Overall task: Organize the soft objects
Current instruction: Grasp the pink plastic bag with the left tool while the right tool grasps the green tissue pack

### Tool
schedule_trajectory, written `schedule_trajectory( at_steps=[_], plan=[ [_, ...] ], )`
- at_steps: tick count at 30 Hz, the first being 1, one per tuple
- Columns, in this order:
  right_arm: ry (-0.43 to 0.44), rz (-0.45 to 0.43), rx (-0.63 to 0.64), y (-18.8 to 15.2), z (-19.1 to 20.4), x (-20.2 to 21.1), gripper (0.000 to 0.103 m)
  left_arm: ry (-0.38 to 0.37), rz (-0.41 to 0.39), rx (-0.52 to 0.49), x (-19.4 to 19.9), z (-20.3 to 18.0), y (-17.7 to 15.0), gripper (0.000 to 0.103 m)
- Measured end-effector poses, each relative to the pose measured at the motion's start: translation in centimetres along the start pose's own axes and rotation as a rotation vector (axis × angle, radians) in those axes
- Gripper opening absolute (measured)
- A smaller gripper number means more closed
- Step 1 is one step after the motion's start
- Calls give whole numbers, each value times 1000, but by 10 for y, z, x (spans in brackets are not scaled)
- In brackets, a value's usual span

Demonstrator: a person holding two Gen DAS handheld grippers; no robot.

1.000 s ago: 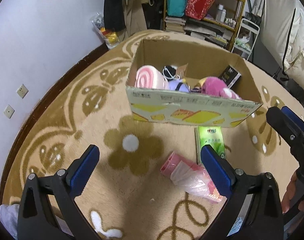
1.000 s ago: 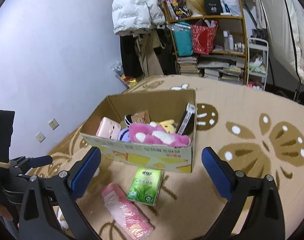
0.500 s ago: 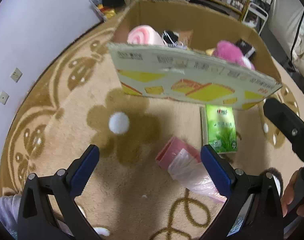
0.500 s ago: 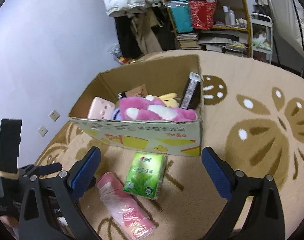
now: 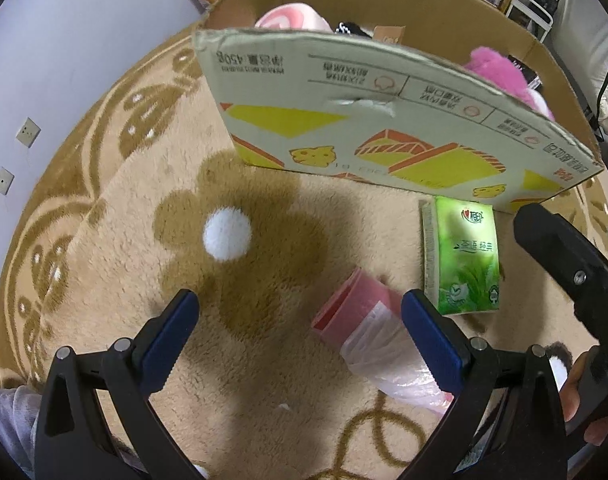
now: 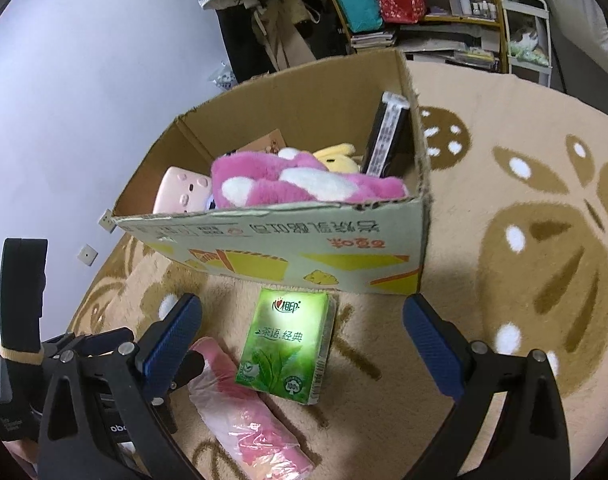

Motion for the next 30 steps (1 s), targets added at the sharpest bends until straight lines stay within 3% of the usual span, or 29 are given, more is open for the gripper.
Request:
schedule_trajectory(
  at_steps=[11,22,26,30],
  plan=[
    [5,58,5,-10,2,-23,103,4,34,-10,-21,-7,1,100],
    [9,105,8,-18,2,-39,103,-41,66,5,-32,-22,-10,100],
    [15,132,20,-23,5,-44,99,-32,69,7,-31,-32,-14,100],
    [9,165,42,-28,8,-51,89,-13,73,-14,-37,-44,-20,100]
  ],
)
Point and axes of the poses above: each gripper's, at about its wrist camera, not at the fingertips, and x roughly against the way its jaws point, z to its left, y to its top, the point moved 10 cm from there along -x, roughly the way its jaws point, and after that the axes turned 2 degrees about -y, right-handed, at the moved point
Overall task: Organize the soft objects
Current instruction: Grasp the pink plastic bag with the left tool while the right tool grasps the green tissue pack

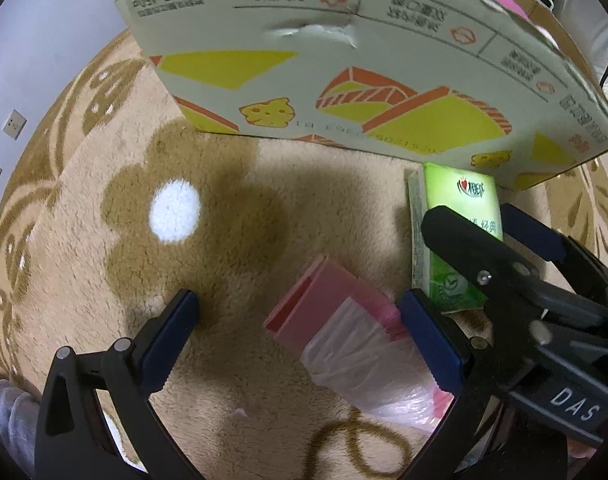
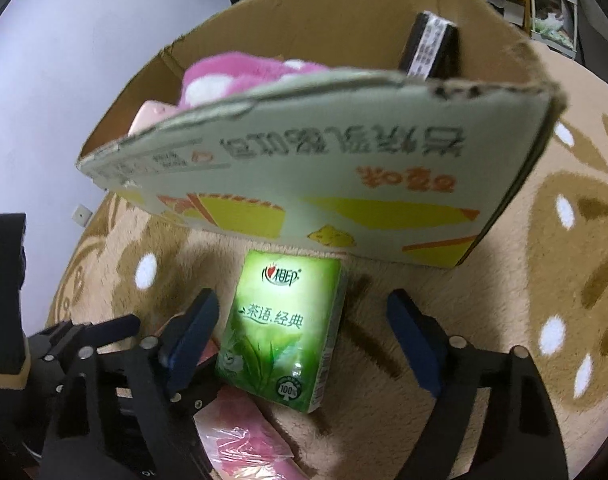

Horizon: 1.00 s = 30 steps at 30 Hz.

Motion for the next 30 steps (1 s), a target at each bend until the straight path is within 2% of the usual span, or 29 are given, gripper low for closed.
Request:
schedule_trajectory(
  at_steps=[4,8,21,28,30],
  plan=[
    [-19,22,28,-4,5,-7,82,54,12,-54,-13,-11,-6,100],
    [-49,32,49,-5,6,-11,66,84,11,-79,-16,-21,-9,100],
    [-75,27,66,-6,5,-7,61,113,38,-46,-10,-40,-20,100],
    [-86,45,120,-12,11,-3,60,105,108,-11,-11,-39,-36,100],
    [-90,41,116,-12,9,-1,60,102,123,-19,-11,-38,-44,96]
  ],
)
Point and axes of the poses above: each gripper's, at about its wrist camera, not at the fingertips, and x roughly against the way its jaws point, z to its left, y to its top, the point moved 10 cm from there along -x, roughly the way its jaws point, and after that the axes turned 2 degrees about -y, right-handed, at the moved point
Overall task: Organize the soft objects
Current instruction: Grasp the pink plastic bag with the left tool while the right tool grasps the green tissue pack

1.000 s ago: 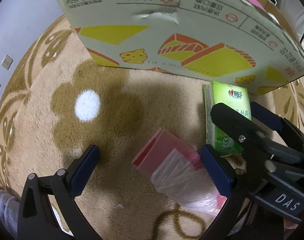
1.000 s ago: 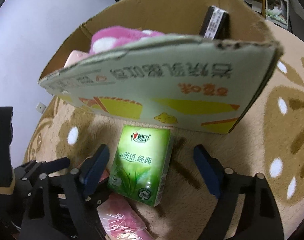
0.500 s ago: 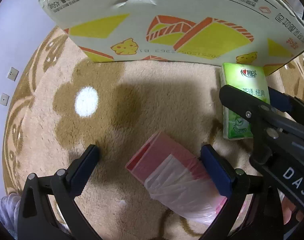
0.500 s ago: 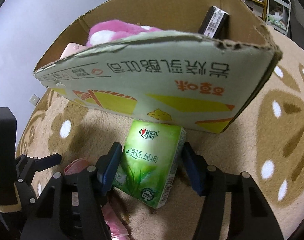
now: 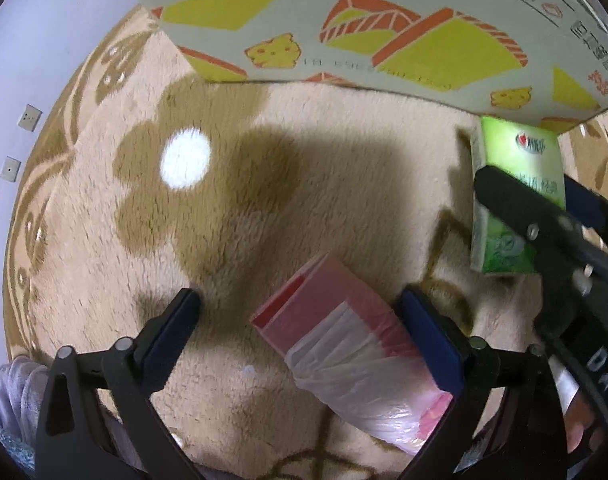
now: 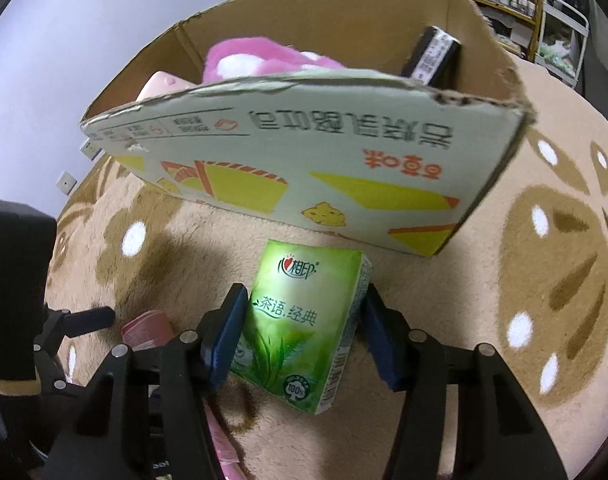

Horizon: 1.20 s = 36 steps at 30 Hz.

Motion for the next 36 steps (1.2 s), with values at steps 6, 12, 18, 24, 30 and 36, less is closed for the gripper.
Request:
schedule_trajectory(
  at_steps=[6,12,18,24,30,36],
  plan=[
    [-3,-2,-28,-1,-9,1,60,6,2,-14,2,3,-7,95],
    [1,-3,-22,-3,-8,2,60,-12,-7,31,4,22,10,96],
    [5,-9,-28,-3,-11,5,60,-29,8,186,11,41,3,96],
    [7,-20,-37,-1,-16,12,60,-56,42,152,10,31,-6,63],
    [13,-26,-45,-2,-19,18,60,-60,-24,109,19,27,0,50],
    [26,-38,-56,-5,-18,26,60,-73,-105,112,34,48,16,39]
  ],
)
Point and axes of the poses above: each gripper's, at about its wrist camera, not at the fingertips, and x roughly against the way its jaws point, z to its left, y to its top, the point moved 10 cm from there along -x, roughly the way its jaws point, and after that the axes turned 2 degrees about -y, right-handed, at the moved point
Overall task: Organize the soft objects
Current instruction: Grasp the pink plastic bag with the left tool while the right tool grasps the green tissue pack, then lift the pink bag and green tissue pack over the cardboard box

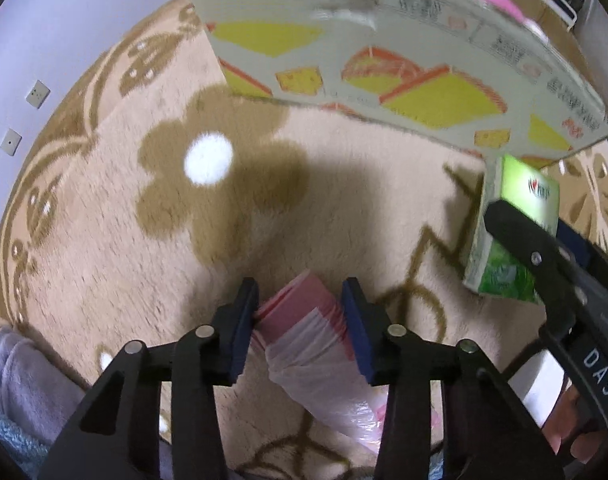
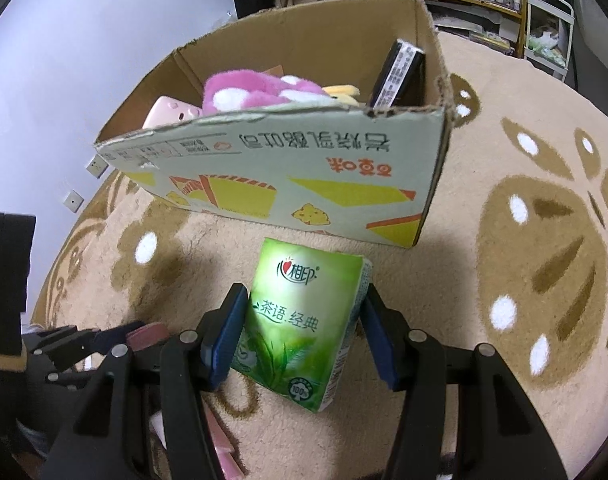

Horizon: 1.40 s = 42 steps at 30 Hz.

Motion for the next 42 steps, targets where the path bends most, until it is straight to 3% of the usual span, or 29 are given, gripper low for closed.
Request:
schedule_trajectory(
  at_steps=[4,5,14,25,29,34,38,42],
  plan=[
    [6,-18,-13,2,-3,5,60,-38,-43,8,12,10,14,29],
    [7,-23,-18,3,-5,7,60,-41,-53,15,16,13,17,11],
    [25,-61,-52,11,-14,21,60,-30,-135,9,29,35,39,11],
    [37,-143,-62,25,-15,49,60,20,-311,-42,90,36,62,8],
    [44,-182,-61,33,-12,62,60,20,-342,-38,102,30,65,1],
    [52,-216,-40,41,-4,74,60,29,-388,-64,120,29,71,1],
    [53,-236,-28,44,0,80,60,-14,-385,-35,123,32,73,1],
    [48,-243,-27,44,1,81,59,23,-431,-59,141,32,76,1]
  ],
)
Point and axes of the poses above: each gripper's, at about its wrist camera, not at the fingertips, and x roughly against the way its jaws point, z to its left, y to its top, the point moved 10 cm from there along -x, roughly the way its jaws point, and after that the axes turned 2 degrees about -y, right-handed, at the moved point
